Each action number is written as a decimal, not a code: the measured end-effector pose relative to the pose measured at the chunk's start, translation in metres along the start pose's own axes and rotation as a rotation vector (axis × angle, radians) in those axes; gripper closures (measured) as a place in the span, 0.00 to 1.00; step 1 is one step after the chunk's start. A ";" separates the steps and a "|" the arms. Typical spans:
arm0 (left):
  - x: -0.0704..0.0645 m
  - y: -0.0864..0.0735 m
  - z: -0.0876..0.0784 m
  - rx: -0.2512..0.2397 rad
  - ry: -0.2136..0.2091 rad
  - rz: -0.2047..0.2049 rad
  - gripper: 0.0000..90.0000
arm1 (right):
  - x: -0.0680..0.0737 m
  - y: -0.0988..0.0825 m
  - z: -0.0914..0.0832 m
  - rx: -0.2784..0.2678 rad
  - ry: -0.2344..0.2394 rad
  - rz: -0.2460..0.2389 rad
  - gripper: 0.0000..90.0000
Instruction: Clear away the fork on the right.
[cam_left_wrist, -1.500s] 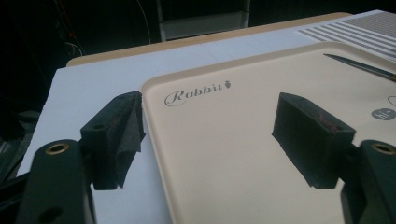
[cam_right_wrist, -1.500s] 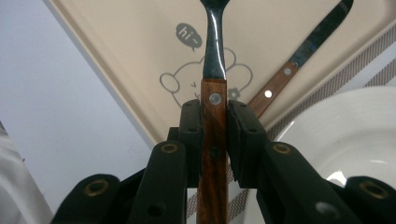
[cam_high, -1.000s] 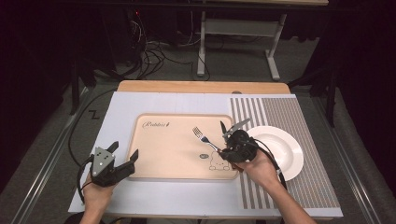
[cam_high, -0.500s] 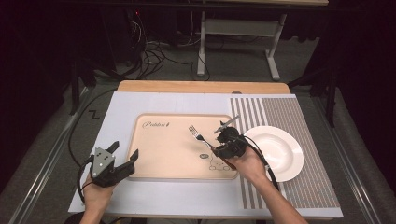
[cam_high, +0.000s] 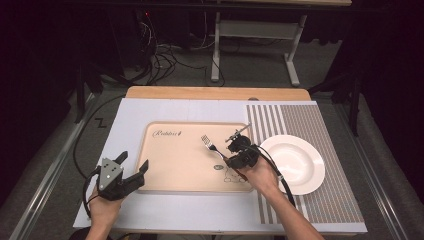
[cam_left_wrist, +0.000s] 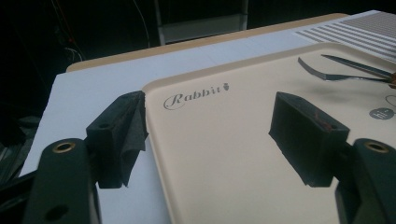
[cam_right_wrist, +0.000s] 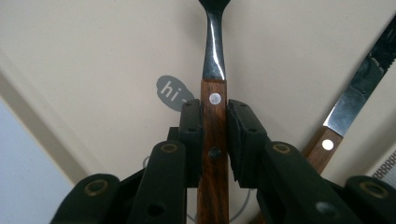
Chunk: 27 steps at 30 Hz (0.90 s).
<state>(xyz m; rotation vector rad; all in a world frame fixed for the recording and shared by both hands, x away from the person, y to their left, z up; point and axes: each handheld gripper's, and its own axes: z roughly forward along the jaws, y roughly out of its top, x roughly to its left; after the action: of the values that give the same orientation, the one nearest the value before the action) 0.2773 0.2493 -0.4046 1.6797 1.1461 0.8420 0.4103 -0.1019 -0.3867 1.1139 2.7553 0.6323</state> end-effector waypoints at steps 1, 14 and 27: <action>0.000 0.000 0.000 -0.001 -0.001 0.000 0.31 | 0.001 0.000 0.001 0.003 0.000 0.011 0.87; 0.001 0.000 -0.001 -0.007 0.001 -0.013 0.31 | 0.004 0.002 0.012 0.037 -0.017 0.050 0.87; 0.001 0.000 -0.001 -0.007 0.004 -0.017 0.31 | 0.003 -0.001 0.010 0.022 -0.040 0.028 0.76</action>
<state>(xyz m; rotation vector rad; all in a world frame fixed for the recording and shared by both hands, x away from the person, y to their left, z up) 0.2764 0.2502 -0.4038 1.6612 1.1579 0.8383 0.4102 -0.0974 -0.3961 1.1583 2.7239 0.5773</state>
